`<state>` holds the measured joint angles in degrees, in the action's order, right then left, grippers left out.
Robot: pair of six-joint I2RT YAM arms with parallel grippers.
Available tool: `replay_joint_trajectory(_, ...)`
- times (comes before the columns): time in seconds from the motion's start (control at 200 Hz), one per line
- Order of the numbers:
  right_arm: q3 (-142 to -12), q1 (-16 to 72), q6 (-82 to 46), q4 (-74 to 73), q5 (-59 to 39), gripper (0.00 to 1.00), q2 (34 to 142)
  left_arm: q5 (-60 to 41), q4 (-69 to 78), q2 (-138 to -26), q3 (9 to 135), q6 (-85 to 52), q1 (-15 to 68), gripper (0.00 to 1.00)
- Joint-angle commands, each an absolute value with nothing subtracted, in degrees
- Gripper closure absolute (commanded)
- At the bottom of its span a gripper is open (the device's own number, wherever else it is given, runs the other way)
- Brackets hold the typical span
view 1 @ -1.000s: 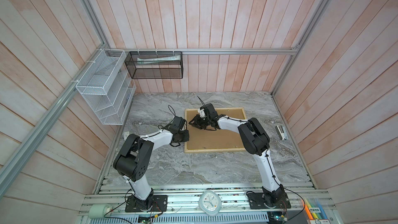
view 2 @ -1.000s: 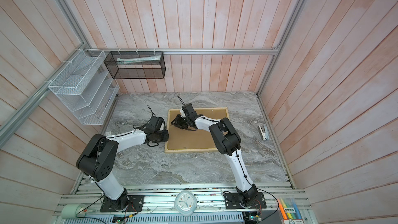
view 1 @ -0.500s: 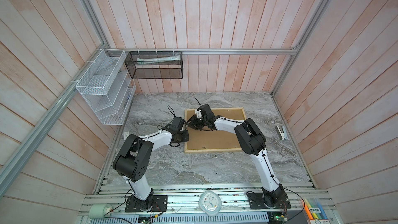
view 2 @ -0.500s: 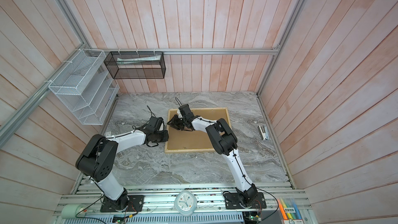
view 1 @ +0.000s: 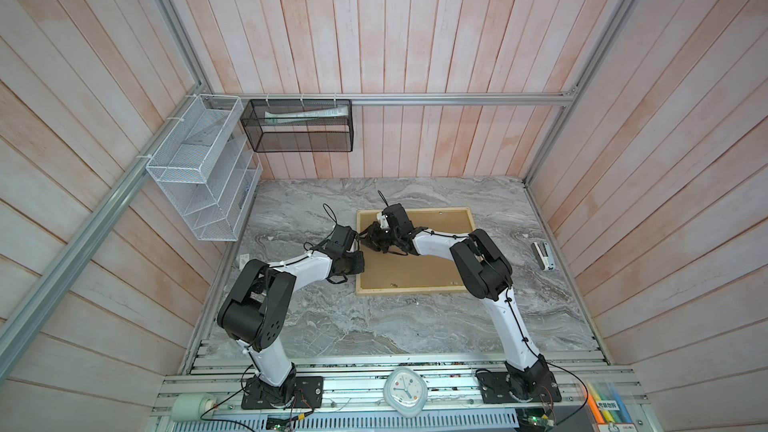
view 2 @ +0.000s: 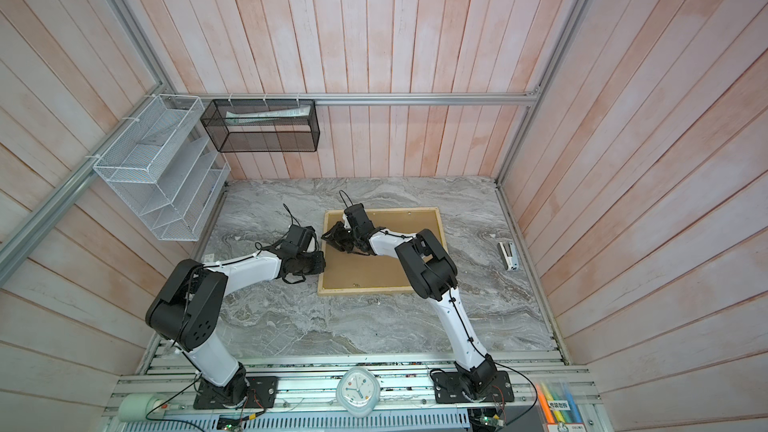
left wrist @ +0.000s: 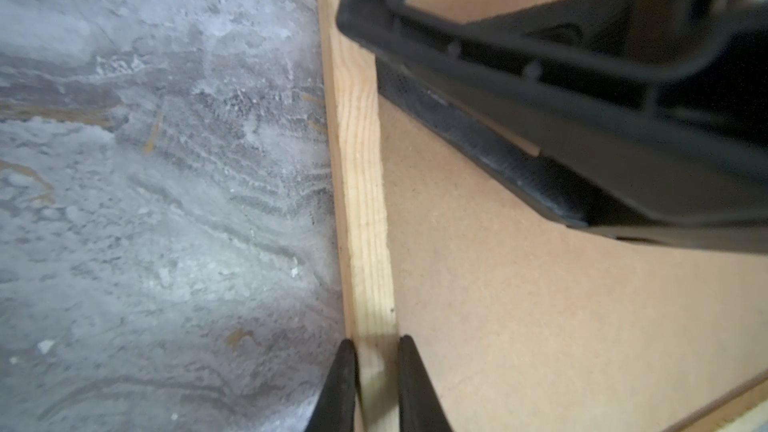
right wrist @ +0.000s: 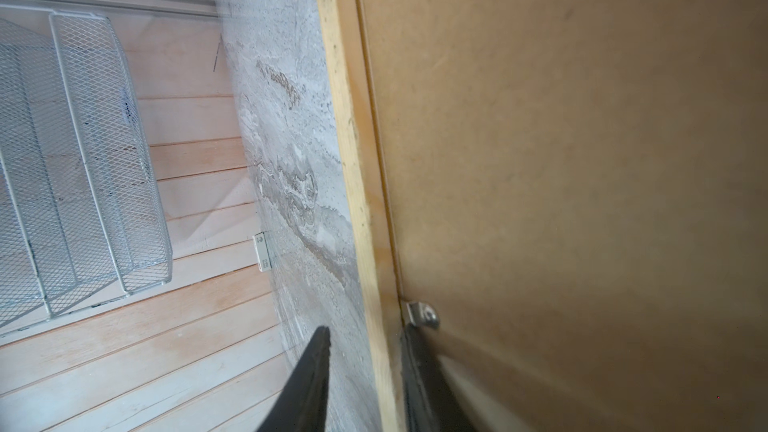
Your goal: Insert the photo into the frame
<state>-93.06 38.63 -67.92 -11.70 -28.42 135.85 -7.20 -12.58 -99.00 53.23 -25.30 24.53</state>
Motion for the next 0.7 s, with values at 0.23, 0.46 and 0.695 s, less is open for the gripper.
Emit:
replay_joint_trajectory(0.23, -91.0, 38.8, -59.2, -9.3, -24.6, 0.71, 133.3, -10.1, -15.0, -98.9, 51.9, -25.7, 25.1, 0.84)
replay_joint_trajectory(0.46, -83.3, 37.5, -51.9, -8.3, -18.9, 0.71, 121.5, -9.0, -15.3, -100.1, 53.6, -25.6, 24.4, 0.84)
replay_joint_trajectory(0.695, -73.3, 32.1, -52.0, -11.6, -17.0, 0.71, 112.1, -8.4, -15.6, -102.4, 56.2, -25.1, 24.2, 0.84)
